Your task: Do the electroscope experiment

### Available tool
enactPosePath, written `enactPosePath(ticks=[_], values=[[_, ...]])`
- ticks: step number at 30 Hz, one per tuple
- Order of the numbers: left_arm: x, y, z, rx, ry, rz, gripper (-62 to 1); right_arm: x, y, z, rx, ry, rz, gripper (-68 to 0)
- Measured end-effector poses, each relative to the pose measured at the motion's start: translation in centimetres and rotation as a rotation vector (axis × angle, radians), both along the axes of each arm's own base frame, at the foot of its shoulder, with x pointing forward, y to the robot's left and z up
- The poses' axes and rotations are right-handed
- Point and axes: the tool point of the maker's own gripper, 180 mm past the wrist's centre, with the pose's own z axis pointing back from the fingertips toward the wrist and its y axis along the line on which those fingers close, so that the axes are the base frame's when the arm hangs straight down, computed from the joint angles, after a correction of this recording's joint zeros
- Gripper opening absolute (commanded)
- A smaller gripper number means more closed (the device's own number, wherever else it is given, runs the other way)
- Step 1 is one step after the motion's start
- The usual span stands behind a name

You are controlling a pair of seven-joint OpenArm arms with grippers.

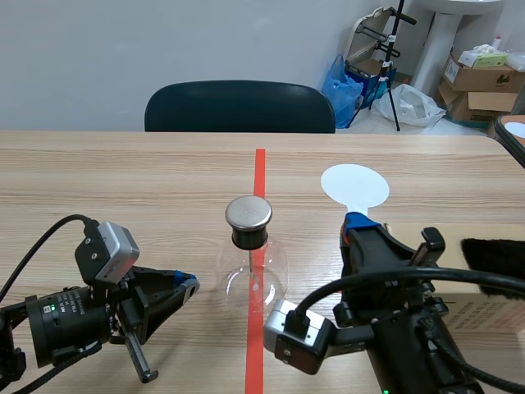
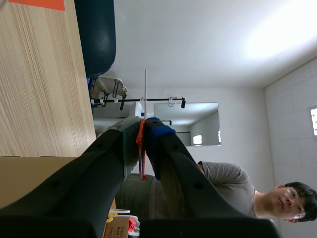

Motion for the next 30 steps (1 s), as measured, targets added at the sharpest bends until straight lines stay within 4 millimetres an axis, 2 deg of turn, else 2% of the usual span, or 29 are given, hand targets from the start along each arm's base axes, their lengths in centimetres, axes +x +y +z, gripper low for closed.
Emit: enactPosePath(ticks=[19, 30], values=[[0.0, 0.0, 0.0, 0.0, 0.0, 0.0, -57.9, 0.0, 0.0, 0.0, 0.0, 0.0, 0.001, -66.2], [0.0, 0.0, 0.0, 0.0, 0.0, 0.0, -57.9, -1.2, 3.2, 0.0, -0.015, -0.004, 0.19, -66.2]])
